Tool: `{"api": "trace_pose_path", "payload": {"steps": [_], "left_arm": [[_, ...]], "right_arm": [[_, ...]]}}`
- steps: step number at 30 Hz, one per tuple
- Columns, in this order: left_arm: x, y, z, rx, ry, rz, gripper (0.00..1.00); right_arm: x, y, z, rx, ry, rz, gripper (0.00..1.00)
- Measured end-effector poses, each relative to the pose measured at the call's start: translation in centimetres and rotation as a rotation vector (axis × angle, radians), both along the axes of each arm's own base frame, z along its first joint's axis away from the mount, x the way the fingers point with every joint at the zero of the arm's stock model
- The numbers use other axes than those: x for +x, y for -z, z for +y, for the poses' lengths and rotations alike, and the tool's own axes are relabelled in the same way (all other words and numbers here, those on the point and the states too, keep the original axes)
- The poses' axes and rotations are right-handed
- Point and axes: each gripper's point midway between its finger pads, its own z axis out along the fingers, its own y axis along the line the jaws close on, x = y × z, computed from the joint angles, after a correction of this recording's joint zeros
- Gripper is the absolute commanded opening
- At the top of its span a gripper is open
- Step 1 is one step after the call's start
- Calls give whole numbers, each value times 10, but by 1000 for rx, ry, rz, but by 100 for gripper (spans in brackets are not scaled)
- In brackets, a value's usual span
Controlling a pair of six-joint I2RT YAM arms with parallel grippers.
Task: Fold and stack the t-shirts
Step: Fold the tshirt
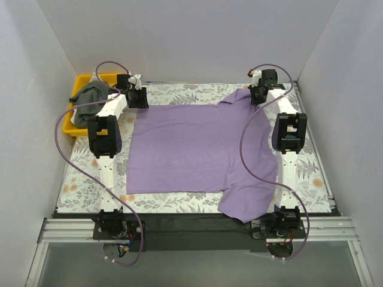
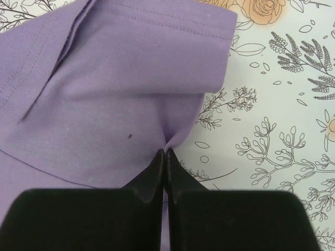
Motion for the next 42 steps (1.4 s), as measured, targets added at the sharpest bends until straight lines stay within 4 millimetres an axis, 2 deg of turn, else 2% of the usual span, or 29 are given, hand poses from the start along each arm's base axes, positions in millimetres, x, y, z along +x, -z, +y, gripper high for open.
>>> {"api": "trace_pose_path", "payload": {"steps": [4, 10, 17, 24, 29, 33, 35, 36, 42], "left_arm": [[14, 3, 11, 15, -3, -28, 43], [17, 5, 21, 40, 18, -48, 44], [20, 7, 23, 73, 51, -65, 44], [34, 9, 19, 68, 87, -118, 33], [38, 10, 18, 65, 104, -133, 18], [37, 10, 15, 56, 122, -134, 12], [36, 9, 12, 46, 133, -135, 14], [36, 9, 11, 42, 137, -135, 19], [33, 9, 4, 4, 159, -132, 20]], "right_arm": [[0, 0, -2, -13, -5, -3, 1], [1, 0, -2, -25, -15, -6, 1], [1, 0, -2, -25, -16, -6, 1], [1, 0, -3, -30, -22, -8, 1], [1, 0, -3, -36, -29, -10, 1], [1, 0, -3, -36, -30, -10, 1], [1, 0, -3, -36, -31, -10, 1], [1, 0, -3, -36, -31, -10, 1], [1, 0, -3, -37, -31, -10, 1]]}}
